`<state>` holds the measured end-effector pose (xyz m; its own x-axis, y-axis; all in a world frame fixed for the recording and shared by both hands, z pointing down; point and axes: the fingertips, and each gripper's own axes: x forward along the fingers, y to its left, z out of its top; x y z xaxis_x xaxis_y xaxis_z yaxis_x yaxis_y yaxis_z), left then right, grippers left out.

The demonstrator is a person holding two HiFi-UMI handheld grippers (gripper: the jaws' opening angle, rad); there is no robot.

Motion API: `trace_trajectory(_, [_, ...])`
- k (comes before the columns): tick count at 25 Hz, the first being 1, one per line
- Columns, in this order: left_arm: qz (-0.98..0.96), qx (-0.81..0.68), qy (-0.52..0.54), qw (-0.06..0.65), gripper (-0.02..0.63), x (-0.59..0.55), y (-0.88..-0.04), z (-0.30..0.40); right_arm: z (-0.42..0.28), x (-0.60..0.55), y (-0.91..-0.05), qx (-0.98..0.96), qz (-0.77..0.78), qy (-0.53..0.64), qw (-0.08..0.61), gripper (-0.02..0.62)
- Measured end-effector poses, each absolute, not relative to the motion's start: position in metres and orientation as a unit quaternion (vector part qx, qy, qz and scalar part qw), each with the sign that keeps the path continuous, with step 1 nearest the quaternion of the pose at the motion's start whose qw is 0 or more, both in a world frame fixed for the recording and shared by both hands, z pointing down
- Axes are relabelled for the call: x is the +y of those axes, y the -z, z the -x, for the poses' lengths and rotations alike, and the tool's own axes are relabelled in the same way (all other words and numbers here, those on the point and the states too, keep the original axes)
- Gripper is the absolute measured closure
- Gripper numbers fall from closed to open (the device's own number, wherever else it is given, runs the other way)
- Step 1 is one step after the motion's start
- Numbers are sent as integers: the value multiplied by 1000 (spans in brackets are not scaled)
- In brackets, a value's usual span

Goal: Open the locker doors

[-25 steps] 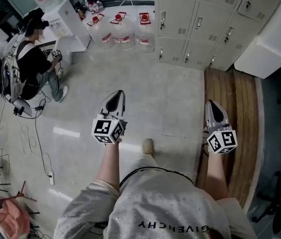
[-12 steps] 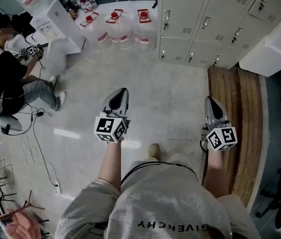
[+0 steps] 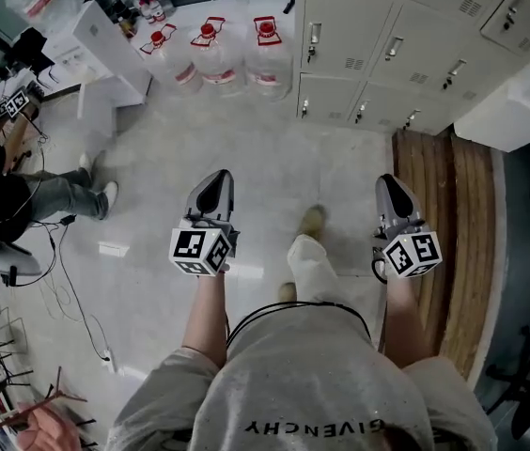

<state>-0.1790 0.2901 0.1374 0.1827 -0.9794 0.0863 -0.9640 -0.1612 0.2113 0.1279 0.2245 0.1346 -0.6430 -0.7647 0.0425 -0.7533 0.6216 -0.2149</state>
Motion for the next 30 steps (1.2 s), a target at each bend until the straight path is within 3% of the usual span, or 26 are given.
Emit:
trace_trajectory(8, [-750, -651, 31, 113, 607, 181, -140, 200, -91, 110, -150, 911, 392, 127, 24, 549])
trace_trajectory(30, [-774, -615, 18, 151, 607, -40, -216, 171, -14, -93, -224, 927, 335, 169, 6, 535])
